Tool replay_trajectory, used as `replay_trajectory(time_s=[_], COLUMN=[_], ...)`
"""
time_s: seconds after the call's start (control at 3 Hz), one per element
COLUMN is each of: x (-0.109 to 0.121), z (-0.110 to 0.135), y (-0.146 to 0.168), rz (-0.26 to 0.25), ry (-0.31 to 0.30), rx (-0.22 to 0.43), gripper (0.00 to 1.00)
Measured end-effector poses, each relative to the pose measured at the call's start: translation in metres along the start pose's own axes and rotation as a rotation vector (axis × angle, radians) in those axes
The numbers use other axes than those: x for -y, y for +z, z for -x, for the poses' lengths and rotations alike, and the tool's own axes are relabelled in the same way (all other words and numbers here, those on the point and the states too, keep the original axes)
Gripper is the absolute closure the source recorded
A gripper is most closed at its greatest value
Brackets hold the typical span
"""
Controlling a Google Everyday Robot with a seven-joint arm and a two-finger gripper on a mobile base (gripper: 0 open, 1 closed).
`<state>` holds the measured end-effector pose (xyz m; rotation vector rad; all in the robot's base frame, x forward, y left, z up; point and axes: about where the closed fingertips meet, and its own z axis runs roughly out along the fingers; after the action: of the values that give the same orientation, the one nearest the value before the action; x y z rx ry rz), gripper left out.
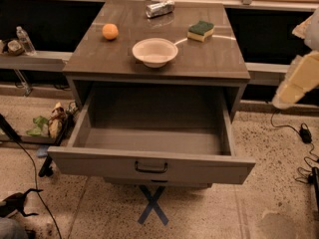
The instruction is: Place sponge into top drawer
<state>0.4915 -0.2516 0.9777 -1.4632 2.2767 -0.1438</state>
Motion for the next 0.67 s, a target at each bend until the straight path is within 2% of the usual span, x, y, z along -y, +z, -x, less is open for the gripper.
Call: replay_trajectory(time_s=[0.33,0.67], x=[0.058,0.101], z=[-0.01,-0.017], y=[0.028,0.054], rz=[-0.089,-0.148], ry=[0.167,0.289], rx=[0.1,0.235], gripper=[0.0,0.0])
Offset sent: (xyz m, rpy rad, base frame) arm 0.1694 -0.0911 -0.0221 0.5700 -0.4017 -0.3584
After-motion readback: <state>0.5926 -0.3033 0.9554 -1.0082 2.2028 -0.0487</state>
